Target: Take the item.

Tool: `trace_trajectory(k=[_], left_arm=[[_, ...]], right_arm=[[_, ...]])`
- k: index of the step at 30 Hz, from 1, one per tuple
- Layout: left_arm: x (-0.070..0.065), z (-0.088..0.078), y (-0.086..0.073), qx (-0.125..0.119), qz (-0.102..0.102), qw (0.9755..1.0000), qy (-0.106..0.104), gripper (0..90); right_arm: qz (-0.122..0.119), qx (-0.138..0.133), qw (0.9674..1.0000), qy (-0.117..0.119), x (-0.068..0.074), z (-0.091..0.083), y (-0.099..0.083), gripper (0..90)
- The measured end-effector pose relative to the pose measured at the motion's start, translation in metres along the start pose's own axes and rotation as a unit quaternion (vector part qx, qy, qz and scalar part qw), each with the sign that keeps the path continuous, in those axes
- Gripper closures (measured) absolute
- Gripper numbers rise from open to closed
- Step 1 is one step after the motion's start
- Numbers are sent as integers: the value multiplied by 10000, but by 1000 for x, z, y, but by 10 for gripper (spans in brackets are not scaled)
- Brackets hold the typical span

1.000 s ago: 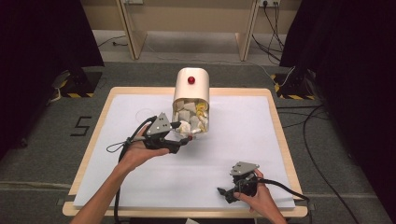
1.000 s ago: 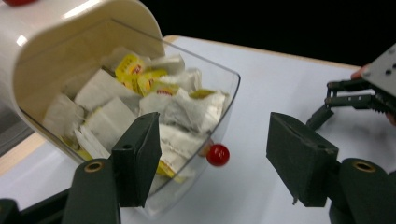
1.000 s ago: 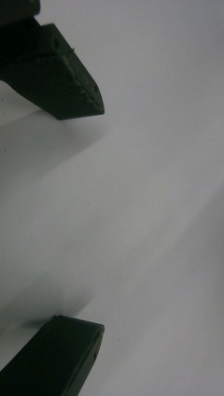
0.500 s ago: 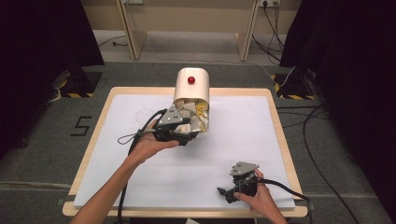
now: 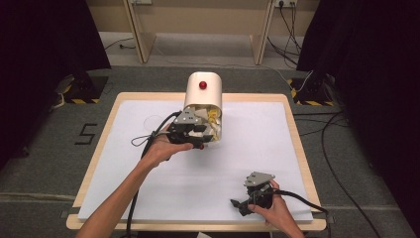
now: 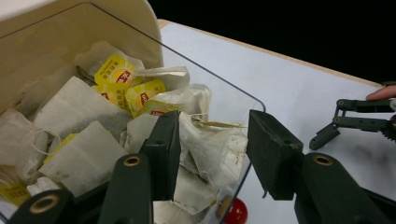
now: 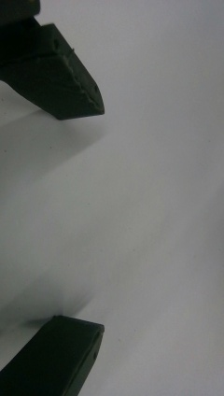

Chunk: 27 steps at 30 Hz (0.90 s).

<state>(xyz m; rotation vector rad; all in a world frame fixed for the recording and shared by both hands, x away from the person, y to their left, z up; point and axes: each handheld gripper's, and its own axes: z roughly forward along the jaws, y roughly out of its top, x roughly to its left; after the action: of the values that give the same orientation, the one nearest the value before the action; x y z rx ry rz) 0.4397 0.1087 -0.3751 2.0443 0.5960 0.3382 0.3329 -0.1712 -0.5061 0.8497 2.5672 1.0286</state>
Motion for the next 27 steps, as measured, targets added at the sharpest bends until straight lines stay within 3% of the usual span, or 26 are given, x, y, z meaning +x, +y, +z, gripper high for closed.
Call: trace_trajectory(k=[8, 11, 18, 22, 27], left_arm=[[1, 8, 3, 219, -1, 9997, 67, 614], [2, 9, 2, 236, -5, 9997, 108, 681], [4, 6, 2, 205, 37, 9997, 140, 857], [4, 5, 2, 184, 80, 9997, 145, 882], [5, -2, 6, -23, -17, 9999, 102, 890]], right_arm=[[2, 1, 10000, 2, 0, 0, 0, 1], [1, 1, 10000, 2, 0, 0, 0, 1], [2, -1, 10000, 3, 0, 0, 0, 1], [6, 1, 10000, 7, 0, 0, 0, 1], [13, 2, 10000, 5, 0, 0, 0, 1]])
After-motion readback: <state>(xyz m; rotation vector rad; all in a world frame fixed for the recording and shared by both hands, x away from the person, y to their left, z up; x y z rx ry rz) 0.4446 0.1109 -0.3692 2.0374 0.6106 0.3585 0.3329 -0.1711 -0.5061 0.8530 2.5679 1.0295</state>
